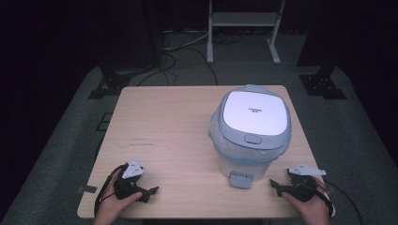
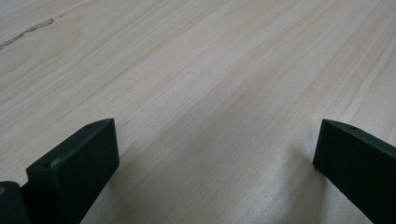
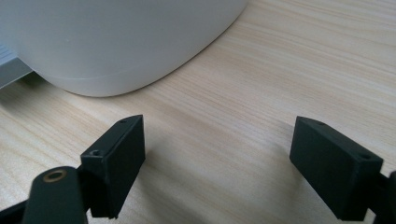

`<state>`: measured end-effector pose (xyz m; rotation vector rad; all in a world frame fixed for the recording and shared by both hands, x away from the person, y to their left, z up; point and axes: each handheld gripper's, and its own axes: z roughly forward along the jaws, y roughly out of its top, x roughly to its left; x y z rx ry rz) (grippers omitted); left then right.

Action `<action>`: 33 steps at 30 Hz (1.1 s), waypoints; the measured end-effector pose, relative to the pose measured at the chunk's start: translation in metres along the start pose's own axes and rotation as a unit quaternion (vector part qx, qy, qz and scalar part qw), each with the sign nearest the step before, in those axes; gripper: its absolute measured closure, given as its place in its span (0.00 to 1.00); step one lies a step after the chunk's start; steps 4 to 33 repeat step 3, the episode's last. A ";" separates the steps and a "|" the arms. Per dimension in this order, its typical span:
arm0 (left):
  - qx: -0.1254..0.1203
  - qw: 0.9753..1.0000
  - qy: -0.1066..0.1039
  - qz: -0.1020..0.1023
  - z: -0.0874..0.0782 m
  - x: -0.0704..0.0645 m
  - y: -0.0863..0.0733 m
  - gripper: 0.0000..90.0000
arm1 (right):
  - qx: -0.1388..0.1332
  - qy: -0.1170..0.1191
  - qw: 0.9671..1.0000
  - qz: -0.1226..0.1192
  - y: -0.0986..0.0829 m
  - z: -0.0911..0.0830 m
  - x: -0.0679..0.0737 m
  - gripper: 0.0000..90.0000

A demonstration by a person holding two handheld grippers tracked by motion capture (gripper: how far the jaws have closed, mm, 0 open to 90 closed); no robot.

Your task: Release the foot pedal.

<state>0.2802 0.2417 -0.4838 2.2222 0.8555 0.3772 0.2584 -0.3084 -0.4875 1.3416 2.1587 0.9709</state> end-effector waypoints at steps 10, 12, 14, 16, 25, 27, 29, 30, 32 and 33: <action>0.000 1.000 0.001 -0.001 0.000 0.000 0.000 0.00 | 0.002 -0.003 1.000 0.003 0.000 0.000 0.000 0.17; 0.000 1.000 0.001 -0.001 0.000 0.000 0.000 0.00 | 0.002 -0.003 1.000 0.003 0.000 0.000 0.000 0.17; 0.000 1.000 0.001 -0.001 0.000 0.000 0.000 0.00 | 0.002 -0.003 1.000 0.003 0.000 0.000 0.000 0.17; 0.000 1.000 0.001 -0.001 0.000 0.000 0.000 0.00 | 0.002 -0.003 1.000 0.003 0.000 0.000 0.000 0.17; 0.000 1.000 0.001 -0.001 0.000 0.000 0.000 0.00 | 0.002 -0.003 1.000 0.003 0.000 0.000 0.000 0.17; 0.000 1.000 0.001 -0.001 0.000 0.000 0.000 0.00 | 0.002 -0.003 1.000 0.003 0.000 0.000 0.000 0.17; 0.000 1.000 0.001 -0.001 0.000 0.000 0.000 0.00 | 0.002 -0.003 1.000 0.003 0.000 0.000 0.000 0.17; 0.000 1.000 0.001 -0.001 0.000 0.000 0.000 0.00 | 0.002 -0.003 1.000 0.003 0.000 0.000 0.000 0.17; 0.000 1.000 0.001 -0.001 0.000 0.000 0.000 0.00 | 0.002 -0.003 1.000 0.003 0.000 0.000 0.000 0.17; 0.000 1.000 0.001 -0.001 0.000 0.000 0.000 0.00 | 0.002 -0.003 1.000 0.003 0.000 0.000 0.000 0.17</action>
